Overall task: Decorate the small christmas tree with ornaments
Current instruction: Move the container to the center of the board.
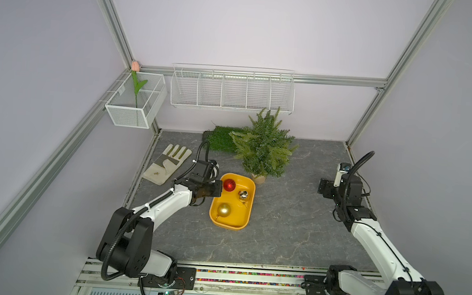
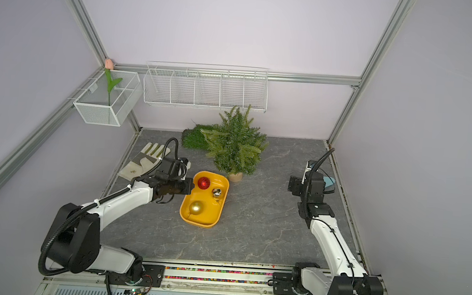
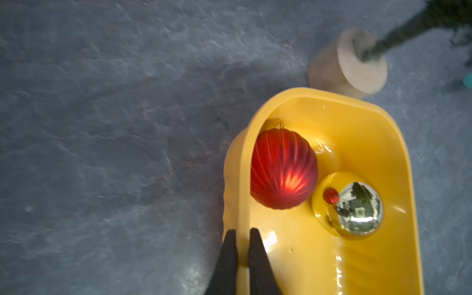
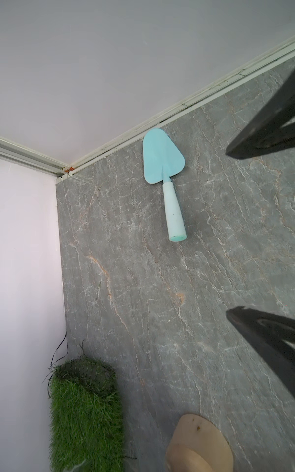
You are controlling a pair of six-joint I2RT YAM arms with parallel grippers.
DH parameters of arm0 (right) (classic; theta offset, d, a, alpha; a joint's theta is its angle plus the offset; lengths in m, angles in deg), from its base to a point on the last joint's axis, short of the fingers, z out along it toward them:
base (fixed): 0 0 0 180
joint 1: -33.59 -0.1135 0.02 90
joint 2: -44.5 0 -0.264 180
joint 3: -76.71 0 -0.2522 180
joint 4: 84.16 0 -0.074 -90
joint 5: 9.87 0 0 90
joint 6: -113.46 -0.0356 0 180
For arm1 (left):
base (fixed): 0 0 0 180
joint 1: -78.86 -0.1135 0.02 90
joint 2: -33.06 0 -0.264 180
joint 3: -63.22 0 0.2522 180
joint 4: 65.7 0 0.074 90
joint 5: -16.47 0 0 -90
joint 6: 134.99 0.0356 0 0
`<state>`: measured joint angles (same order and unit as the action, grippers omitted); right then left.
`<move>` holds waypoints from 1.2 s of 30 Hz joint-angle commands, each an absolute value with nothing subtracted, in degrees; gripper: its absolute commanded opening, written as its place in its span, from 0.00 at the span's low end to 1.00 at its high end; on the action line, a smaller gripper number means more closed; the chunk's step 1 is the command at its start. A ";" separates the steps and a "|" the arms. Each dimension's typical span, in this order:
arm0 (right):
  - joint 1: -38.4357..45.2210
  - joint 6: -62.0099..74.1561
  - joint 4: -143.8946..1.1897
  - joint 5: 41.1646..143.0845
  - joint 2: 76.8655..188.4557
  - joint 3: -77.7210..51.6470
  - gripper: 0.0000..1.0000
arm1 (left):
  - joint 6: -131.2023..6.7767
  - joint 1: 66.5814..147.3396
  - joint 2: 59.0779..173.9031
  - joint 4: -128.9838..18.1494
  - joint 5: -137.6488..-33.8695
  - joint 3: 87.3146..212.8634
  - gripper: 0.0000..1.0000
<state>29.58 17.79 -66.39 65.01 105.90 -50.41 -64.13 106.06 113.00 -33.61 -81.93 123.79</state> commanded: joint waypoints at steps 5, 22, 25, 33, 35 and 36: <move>28.99 13.21 -59.02 67.33 100.52 -48.26 0.96 | -88.77 120.89 108.70 -45.63 -72.59 115.95 0.00; 25.69 8.85 -50.82 73.06 97.06 -46.57 0.98 | -99.93 134.10 116.30 -44.47 -57.83 118.03 0.00; 25.34 8.86 -50.05 73.26 96.55 -46.42 0.98 | -98.66 134.21 117.76 -43.15 -58.76 119.17 0.00; 23.23 8.24 -44.28 79.76 96.25 -44.32 0.99 | -96.03 134.67 114.12 -40.09 -57.70 119.27 0.18; 22.34 8.77 -43.05 82.03 96.29 -44.09 0.99 | -95.74 134.67 112.58 -39.64 -57.24 118.70 0.25; 22.17 9.05 -42.52 83.58 96.34 -44.00 0.98 | -95.47 134.67 111.70 -39.46 -56.88 118.41 0.29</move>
